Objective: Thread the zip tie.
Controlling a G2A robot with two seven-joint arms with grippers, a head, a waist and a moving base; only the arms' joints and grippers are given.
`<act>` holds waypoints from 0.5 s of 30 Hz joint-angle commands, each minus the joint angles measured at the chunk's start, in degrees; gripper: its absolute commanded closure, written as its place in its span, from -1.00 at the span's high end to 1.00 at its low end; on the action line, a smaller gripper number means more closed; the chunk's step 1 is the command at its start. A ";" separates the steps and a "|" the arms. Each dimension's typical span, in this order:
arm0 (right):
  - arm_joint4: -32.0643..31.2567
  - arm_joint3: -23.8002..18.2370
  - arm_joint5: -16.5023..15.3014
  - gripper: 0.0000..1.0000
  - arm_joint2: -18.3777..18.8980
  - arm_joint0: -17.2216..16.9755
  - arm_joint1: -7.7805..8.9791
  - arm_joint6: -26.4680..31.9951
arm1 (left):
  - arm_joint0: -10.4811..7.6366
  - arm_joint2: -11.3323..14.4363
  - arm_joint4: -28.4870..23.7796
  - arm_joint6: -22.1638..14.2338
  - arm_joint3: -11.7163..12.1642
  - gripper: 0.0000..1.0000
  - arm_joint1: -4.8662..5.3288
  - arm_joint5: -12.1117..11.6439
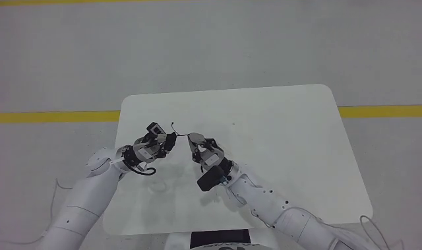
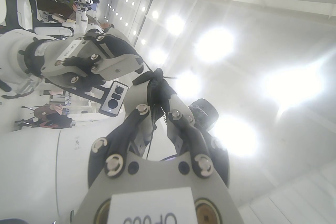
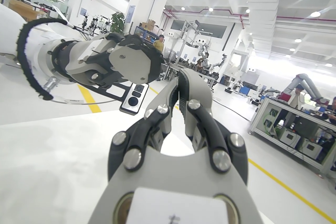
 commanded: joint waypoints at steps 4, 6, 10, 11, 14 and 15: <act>0.00 -0.38 0.00 -1.00 0.34 -0.34 0.24 0.18 | 0.00 0.00 0.00 0.00 0.00 -1.00 0.00 0.00; 0.00 -0.56 0.00 -1.00 0.56 -0.62 0.30 0.25 | 0.00 0.00 0.00 0.00 0.00 -1.00 0.00 0.00; 0.00 -0.68 0.00 -1.00 1.01 -1.04 0.40 0.36 | 0.00 0.00 0.00 0.00 0.00 -1.00 0.00 0.00; 0.00 -0.71 0.00 -1.00 1.08 -1.12 0.41 0.35 | 0.00 0.00 0.00 0.00 0.00 -1.00 0.00 0.00; 0.00 -0.72 0.00 -1.00 1.31 -1.35 0.45 0.31 | 0.00 0.00 0.00 0.00 0.00 -1.00 0.00 0.00; 0.00 -0.69 0.00 -1.00 1.38 -1.42 0.46 0.31 | 0.00 0.00 0.00 0.00 0.00 -1.00 0.00 0.00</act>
